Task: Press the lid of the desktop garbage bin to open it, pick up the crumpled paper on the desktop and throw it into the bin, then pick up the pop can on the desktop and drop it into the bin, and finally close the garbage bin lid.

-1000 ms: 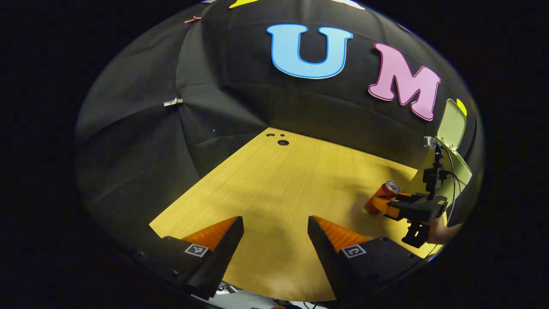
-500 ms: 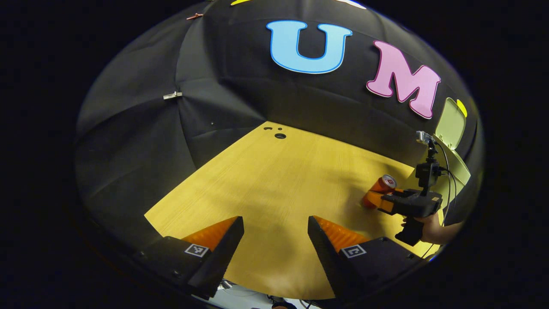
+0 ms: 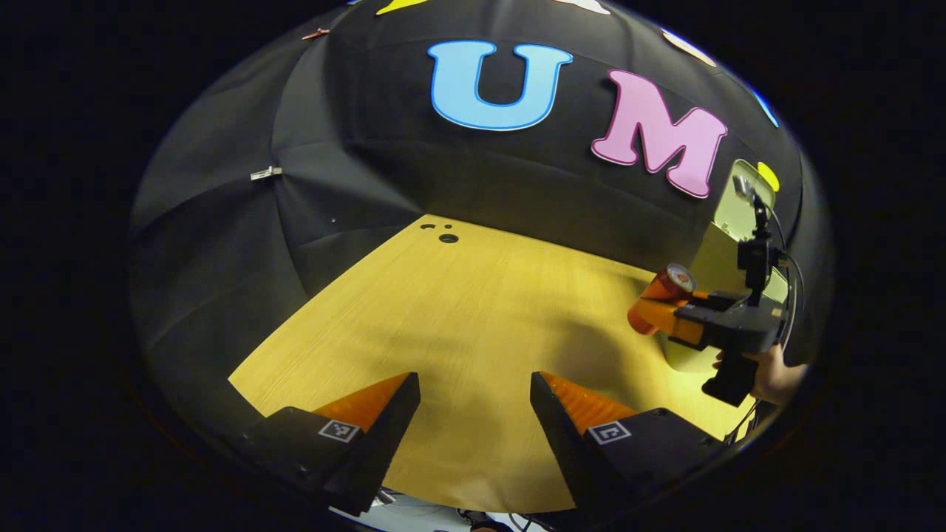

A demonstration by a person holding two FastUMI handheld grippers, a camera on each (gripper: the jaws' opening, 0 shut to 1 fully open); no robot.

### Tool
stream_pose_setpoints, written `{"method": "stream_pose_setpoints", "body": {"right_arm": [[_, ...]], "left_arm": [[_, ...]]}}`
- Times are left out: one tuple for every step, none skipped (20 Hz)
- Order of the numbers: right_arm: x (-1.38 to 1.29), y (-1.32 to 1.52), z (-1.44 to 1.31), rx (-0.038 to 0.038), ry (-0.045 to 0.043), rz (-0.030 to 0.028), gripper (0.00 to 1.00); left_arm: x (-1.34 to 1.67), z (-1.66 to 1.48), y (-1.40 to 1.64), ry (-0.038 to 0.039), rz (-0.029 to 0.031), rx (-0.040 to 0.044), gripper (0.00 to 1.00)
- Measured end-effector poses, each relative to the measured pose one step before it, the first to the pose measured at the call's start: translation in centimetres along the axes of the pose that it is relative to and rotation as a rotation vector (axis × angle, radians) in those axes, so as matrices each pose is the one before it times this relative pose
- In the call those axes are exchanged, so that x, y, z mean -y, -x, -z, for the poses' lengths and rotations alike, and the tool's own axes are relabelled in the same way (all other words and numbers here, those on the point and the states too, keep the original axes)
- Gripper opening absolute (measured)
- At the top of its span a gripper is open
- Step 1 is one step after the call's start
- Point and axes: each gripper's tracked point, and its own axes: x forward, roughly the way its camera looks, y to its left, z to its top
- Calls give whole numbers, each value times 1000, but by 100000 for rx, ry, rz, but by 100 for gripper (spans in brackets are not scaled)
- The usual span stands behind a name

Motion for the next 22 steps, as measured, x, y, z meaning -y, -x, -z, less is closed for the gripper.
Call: {"method": "stream_pose_setpoints", "body": {"right_arm": [[219,1053,-1060,1603,826,595,83],[239,1074,-1062,1821,526,780,83],[325,1083,-1180,1866,-18,801,83],[140,926,-1048,1569,-676,797,83],[347,956,-1238,1431,-1078,1048,83],[280,707,-883,1235,-657,972,82],[521,912,-1185,1352,-398,1672,82],[465,753,-936,912,-659,1307,83],[317,752,-964,960,-1503,747,83],[479,768,-854,633,-1645,1061,82],[597,593,-812,665,-1325,1118,82],[814,609,-752,877,-578,1763,83],[833,510,-717,999,-3,1763,82],[722,499,-784,1340,-23,1491,83],[892,534,-744,1224,-18,1294,82],[695,593,-655,811,-316,1230,82],[844,156,-457,461,-347,1009,83],[936,115,-344,151,-97,1069,82],[988,-61,-377,430,-86,1256,82],[1042,126,-469,843,-213,1204,82],[1041,-126,-277,456,-280,1069,82],[812,-256,-69,47,-461,613,82]], "left_arm": [[251,288,81,-328,1417,-93,96],[299,146,64,-272,1485,-32,96],[307,256,68,-204,1546,316,96],[230,105,15,-331,1315,396,96],[157,207,74,-334,1218,315,96],[197,210,-29,-208,1441,211,96],[159,177,149,-230,1385,-316,96],[68,162,278,71,700,145,96],[57,-42,379,584,765,604,96],[207,144,343,389,1596,294,96],[363,121,290,-227,1903,97,96],[252,95,280,-996,1545,405,96],[149,82,317,-1698,650,292,96],[-34,39,75,-2103,293,518,96],[146,-158,174,-2125,340,687,96],[169,148,152,-2191,438,214,96],[208,119,47,-2054,179,-332,96],[221,103,100,-1647,-29,-500,96],[231,85,24,-1176,257,-369,96],[328,-63,-102,-820,151,-175,96],[305,-164,-6,-589,-241,-76,96],[204,-128,-177,-154,-552,48,96]]}}
